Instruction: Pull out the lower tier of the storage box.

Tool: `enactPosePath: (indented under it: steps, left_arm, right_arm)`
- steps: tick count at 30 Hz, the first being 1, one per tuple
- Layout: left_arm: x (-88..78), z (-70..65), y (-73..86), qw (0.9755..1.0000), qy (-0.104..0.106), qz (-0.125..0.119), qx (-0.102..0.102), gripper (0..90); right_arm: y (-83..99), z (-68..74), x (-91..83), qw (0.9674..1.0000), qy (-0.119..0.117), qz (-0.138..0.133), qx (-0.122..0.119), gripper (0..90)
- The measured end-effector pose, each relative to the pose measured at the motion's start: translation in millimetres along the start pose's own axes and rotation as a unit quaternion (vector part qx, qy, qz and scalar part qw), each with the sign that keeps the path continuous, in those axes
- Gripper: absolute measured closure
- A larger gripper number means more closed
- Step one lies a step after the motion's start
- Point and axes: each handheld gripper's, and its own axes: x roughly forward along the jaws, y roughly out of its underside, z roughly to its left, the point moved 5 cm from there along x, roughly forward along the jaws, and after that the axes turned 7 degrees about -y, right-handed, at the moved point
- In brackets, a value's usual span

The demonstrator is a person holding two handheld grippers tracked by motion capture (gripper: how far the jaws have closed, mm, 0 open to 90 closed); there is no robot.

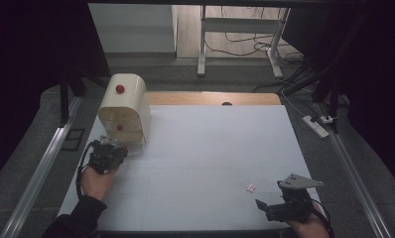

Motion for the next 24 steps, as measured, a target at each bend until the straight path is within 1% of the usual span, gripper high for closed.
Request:
enactPosePath:
  steps: [1, 2, 3, 4, 5, 6, 7, 8, 9, 10, 11, 12, 13, 14, 16, 17, 18, 19, 21, 22, 24]
  left_arm:
    - [-0.9, 0.5, -0.3, 1.0, 0.008, -0.002, 0.0, 63.9]
    - [-1.6, 0.8, -0.6, 0.9999, 0.013, -0.005, -0.001, 62.0]
    - [-2.7, 1.3, -1.0, 0.9999, 0.014, -0.007, -0.001, 62.0]
    - [-4.4, 1.5, -2.1, 0.9996, 0.026, -0.012, 0.0, 57.1]
    - [-4.4, 1.5, -2.1, 0.9996, 0.026, -0.012, 0.0, 55.0]
    - [-6.1, 0.6, -3.0, 0.9991, 0.038, -0.015, 0.002, 52.7]
    - [-6.1, 0.6, -3.0, 0.9991, 0.038, -0.015, 0.002, 51.9]
    - [-6.5, -0.8, -3.3, 0.9987, 0.05, -0.01, 0.003, 49.9]
    - [-6.7, -1.5, -3.4, 0.9985, 0.054, -0.009, 0.005, 49.9]
    - [-7.1, -3.5, -3.5, 0.9982, 0.058, -0.006, 0.014, 46.6]
    - [-7.1, -3.5, -3.5, 0.9982, 0.058, -0.006, 0.014, 45.2]
    - [-7.2, -4.7, -3.6, 0.9977, 0.065, -0.004, 0.02, 42.5]
    - [-7.3, -5.4, -3.7, 0.9973, 0.069, -0.003, 0.022, 42.5]
    - [-7.2, -6.6, -3.8, 0.9966, 0.079, 0.0, 0.024, 36.7]
    - [-8.2, -7.3, -4.1, 0.9958, 0.087, 0.001, 0.029, 36.1]
    - [-8.6, -7.9, -4.7, 0.9947, 0.098, 0.001, 0.029, 35.0]
    - [-9.1, -8.1, -5.1, 0.9943, 0.102, 0.001, 0.03, 32.0]
    - [-10.2, -7.9, -5.7, 0.9945, 0.099, -0.001, 0.034, 29.9]
    - [-11.0, -8.0, -6.5, 0.9941, 0.103, -0.003, 0.035, 28.4]
    - [-12.8, -7.6, -7.5, 0.994, 0.102, -0.006, 0.04, 24.3]
    - [-14.4, -7.4, -8.2, 0.9938, 0.102, -0.007, 0.043, 22.5]
  right_arm:
    - [0.0, 0.2, -0.1, 1.0, 0.0, 0.0, -0.002, 2.7]
    - [0.0, 0.3, 0.0, 1.0, 0.0, 0.0, -0.002, 2.7]
    - [0.0, 0.3, 0.0, 1.0, 0.0, 0.0, -0.002, 2.7]
    - [0.0, 0.3, 0.1, 1.0, 0.0, 0.0, -0.002, 2.7]
    - [0.0, 0.3, 0.1, 1.0, 0.0, 0.0, -0.002, 2.7]
    - [0.0, 0.3, 0.1, 1.0, 0.0, 0.0, -0.002, 2.7]
    - [0.0, 0.3, 0.1, 1.0, 0.0, 0.0, -0.002, 2.7]
    - [0.0, 0.4, 0.3, 1.0, -0.001, 0.0, -0.002, 2.7]
    - [0.0, 0.4, 0.3, 1.0, -0.001, 0.0, -0.002, 2.7]
    - [0.0, 0.4, 0.3, 1.0, -0.001, 0.0, -0.002, 2.7]
    - [0.0, 0.4, 0.3, 1.0, -0.001, 0.0, -0.002, 2.7]
    - [0.0, 0.4, 0.2, 1.0, -0.001, 0.0, -0.002, 2.7]
    - [0.0, 0.4, 0.2, 1.0, -0.001, 0.0, -0.002, 2.7]
    - [0.0, 0.3, 0.3, 1.0, -0.001, 0.0, -0.001, 2.7]
    - [0.0, 0.3, 0.3, 1.0, -0.002, 0.0, -0.001, 2.7]
    - [0.0, 0.3, 0.3, 1.0, -0.002, 0.0, -0.001, 2.7]
    - [0.0, 0.3, 0.4, 1.0, -0.002, 0.001, -0.001, 2.7]
    - [0.0, 0.4, 0.4, 1.0, -0.002, 0.001, -0.001, 2.7]
    - [0.0, 0.4, 0.5, 1.0, -0.002, 0.001, -0.001, 2.7]
    - [0.1, 0.4, 0.5, 1.0, -0.002, 0.002, -0.001, 2.7]
    - [0.1, 0.4, 0.6, 1.0, -0.002, 0.003, -0.001, 2.7]
